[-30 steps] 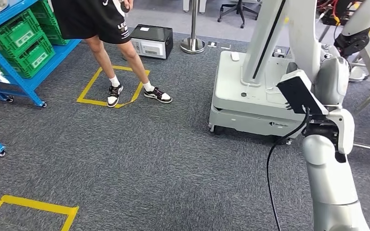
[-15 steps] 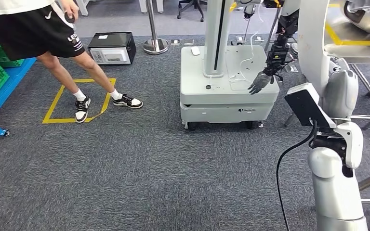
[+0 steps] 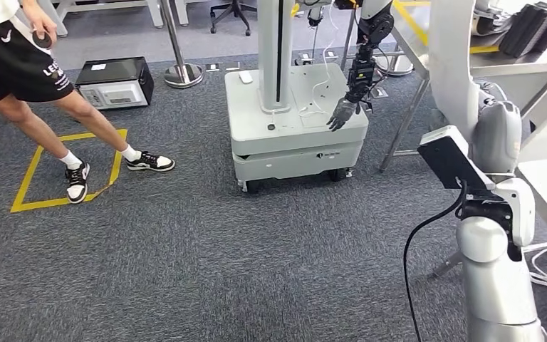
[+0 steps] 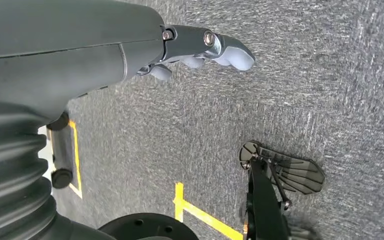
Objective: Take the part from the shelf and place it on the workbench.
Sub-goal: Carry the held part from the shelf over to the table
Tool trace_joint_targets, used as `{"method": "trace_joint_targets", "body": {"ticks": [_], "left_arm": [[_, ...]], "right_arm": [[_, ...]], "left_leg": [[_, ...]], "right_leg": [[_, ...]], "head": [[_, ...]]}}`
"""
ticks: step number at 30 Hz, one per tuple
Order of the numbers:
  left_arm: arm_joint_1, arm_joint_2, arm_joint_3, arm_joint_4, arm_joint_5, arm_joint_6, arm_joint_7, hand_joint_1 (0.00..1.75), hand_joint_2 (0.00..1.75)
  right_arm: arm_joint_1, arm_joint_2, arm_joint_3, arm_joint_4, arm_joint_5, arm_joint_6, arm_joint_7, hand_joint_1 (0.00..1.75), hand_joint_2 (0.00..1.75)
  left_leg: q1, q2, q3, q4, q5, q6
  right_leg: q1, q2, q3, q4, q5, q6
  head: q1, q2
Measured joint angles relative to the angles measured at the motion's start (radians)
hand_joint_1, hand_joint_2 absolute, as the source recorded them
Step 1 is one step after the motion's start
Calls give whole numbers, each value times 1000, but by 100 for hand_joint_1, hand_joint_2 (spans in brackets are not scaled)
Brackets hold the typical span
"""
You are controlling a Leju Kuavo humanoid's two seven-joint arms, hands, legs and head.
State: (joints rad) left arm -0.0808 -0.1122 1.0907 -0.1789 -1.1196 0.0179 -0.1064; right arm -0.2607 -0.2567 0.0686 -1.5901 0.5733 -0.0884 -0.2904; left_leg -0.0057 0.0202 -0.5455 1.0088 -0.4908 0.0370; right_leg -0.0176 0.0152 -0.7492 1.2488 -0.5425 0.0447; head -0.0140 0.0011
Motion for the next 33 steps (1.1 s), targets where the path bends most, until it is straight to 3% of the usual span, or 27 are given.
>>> {"method": "trace_joint_targets", "body": {"ticks": [1, 2, 3, 5, 7, 8, 10, 12, 14, 16, 17, 18, 19, 21, 23, 25, 27, 29, 30, 32, 33], "left_arm": [[3, -1, 0, 0, -2, 0, -2, 0, 175], [5, -3, 0, 1, -3, 0, -3, 0, 175], [5, -5, 0, 1, -4, 0, -5, 0, 175], [5, -7, 0, 1, -11, 0, -11, 0, 175], [5, -8, 0, 1, -21, 0, -18, 0, 175], [5, -8, 0, 1, -26, 0, -20, 0, 175], [3, -8, -1, 1, -34, 0, -23, 0, 175], [1, -9, -1, 2, -39, 0, -26, 0, 175], [2, -10, -1, 2, -40, 0, -28, 0, 175], [4, -10, -1, 3, -38, 0, -27, 0, 175], [4, -9, -1, 3, -36, 0, -27, 0, 175], [4, -9, -1, 3, -34, 0, -26, 0, 175], [3, -9, -1, 3, -32, 0, -26, 0, 175], [1, -7, -1, 3, -26, 0, -24, 0, 175], [-2, -5, -1, 3, -21, 0, -19, 0, 175], [-5, -4, -1, 3, -19, 0, -12, 0, 175], [-7, -4, -1, 3, -19, 0, -9, 0, 175], [-5, -3, -1, 2, -21, 0, -8, 0, 175], [-4, -2, -1, 2, -21, 0, -7, 0, 175], [-2, -2, -1, 2, -22, 0, -4, 0, 175], [-2, -1, -1, 2, -22, 0, -3, 0, 175]], "right_arm": [[1, -6, 2, 0, -10, 2, 0, 175, 175], [3, -13, 2, 0, -21, 4, 0, 175, 175], [6, -21, 3, -1, -31, 6, 1, 175, 175], [17, -40, 2, -8, -52, 5, 4, 175, 175], [40, -59, -3, -26, -68, 0, 6, 175, 175], [57, -69, -8, -38, -74, -4, 5, 175, 175], [94, -87, -24, -67, -82, -11, 4, 175, 175], [125, -103, -41, -96, -87, -14, 4, 175, 175], [138, -108, -49, -116, -91, -12, 6, 175, 175], [143, -108, -49, -124, -91, -6, 12, 175, 175], [142, -108, -49, -125, -90, -1, 15, 175, 175], [139, -108, -49, -124, -87, 3, 17, 175, 175], [134, -107, -49, -123, -83, 6, 17, 175, 175], [117, -104, -48, -119, -75, 8, 18, 175, 175], [101, -100, -46, -114, -68, 8, 21, 175, 175], [92, -95, -43, -108, -62, 8, 27, 175, 175], [85, -92, -43, -103, -55, 9, 33, 175, 175], [75, -89, -40, -97, -48, 10, 38, 175, 175], [70, -88, -38, -94, -46, 11, 39, 175, 175], [68, -85, -33, -87, -41, 11, 40, 175, 175], [68, -84, -31, -85, -39, 11, 41, 175, 175]], "left_leg": [[0, 13, -2, 2, -1, 0], [0, 27, -4, 3, -2, 0], [1, 40, -5, 6, -4, -2], [1, 64, -5, 16, -12, -10], [-3, 80, -4, 26, -25, -22], [-5, 88, 0, 27, -29, -28], [-3, 103, 6, 26, -35, -38], [2, 68, -4, 59, -63, -50], [6, 9, -50, 164, -122, -56], [7, -14, -107, 284, -168, -56], [7, -18, -120, 305, -165, -54], [7, -22, -115, 288, -143, -50], [7, -30, -91, 233, -106, -46], [7, -71, -31, 95, -44, -39], [3, -95, -4, 28, -27, -35], [1, -77, 1, 20, -22, -26], [3, -54, 6, 6, -9, -12], [3, -27, 5, -2, -1, -3], [2, -14, 3, -2, -1, -1], [0, 14, 1, 1, -4, 0], [0, 28, 0, 3, -6, -1]], "right_leg": [[-1, -5, -18, 46, -16, 4], [-2, -8, -18, 54, -13, 7], [-3, -14, 5, 20, 7, 9], [-4, -51, 86, -115, 57, 10], [0, -80, 134, -199, 78, -1], [3, -79, 135, -204, 76, -11], [4, -55, 135, -208, 79, -26], [-1, -33, 135, -212, 84, -39], [-3, -10, 133, -213, 87, -48], [-1, 18, 131, -213, 88, -51], [0, 33, 130, -213, 88, -51], [0, 48, 130, -213, 90, -50], [0, 62, 130, -213, 91, -49], [-2, 86, 129, -213, 95, -43], [-5, 107, 125, -215, 100, -31], [-8, 125, 120, -223, 108, -16], [-5, 91, 104, -202, 95, -10], [-1, 23, 56, -103, 38, -8], [0, 4, 24, -33, 4, -6], [-1, -8, -14, 57, -25, -2], [-1, -11, -5, 46, -12, -1]], "head": [[0, 0], [0, 0], [0, 0], [0, 0], [-1, 0], [-2, 0], [-3, 0], [-4, 0], [-5, 0], [-5, 0], [-5, 0], [-5, 0], [-5, 0], [-5, 0], [-5, 0], [-5, 0], [-4, 0], [-2, 0], [-1, 0], [-1, 0], [-1, 0]]}}
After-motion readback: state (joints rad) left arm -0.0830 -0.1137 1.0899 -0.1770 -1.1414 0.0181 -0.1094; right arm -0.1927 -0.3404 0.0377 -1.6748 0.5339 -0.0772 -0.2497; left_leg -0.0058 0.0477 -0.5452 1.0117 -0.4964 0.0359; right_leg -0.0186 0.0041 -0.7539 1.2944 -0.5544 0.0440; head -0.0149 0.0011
